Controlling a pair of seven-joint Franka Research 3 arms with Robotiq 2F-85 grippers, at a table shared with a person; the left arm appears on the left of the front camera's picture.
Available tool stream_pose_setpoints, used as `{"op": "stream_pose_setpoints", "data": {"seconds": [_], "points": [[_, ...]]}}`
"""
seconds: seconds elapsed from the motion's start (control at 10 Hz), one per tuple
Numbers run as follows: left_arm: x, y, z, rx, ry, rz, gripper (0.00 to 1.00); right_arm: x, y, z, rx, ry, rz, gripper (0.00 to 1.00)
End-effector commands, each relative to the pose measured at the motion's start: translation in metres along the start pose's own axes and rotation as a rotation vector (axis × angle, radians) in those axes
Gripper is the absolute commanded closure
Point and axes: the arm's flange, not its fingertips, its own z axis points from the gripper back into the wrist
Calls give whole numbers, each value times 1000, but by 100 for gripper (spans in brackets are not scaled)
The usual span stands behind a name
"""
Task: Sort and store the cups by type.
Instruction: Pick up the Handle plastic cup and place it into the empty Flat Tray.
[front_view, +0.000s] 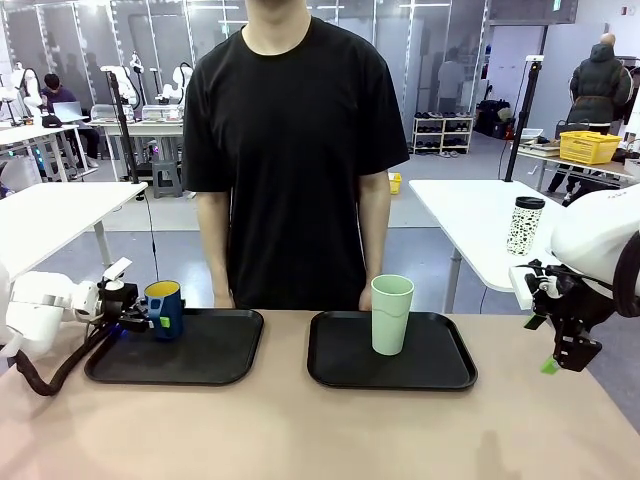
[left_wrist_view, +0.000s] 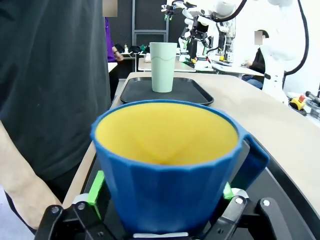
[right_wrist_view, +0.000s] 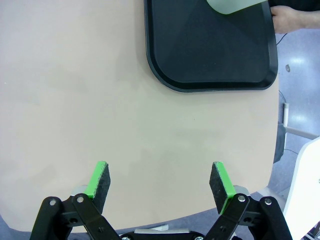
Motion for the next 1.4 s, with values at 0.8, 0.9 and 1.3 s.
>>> {"op": "stream_pose_setpoints", "data": {"seconds": [0.8,0.9,1.3], "points": [[2,-23,40,122,61,-25,0,0,2,0,-9,12,-9,0],[3,-29,47,132,63,-28,0,0,2,0,-9,12,-9,0],[16,-54,76,196,83,-53,0,0,2,0,-9,12,-9,0]]}}
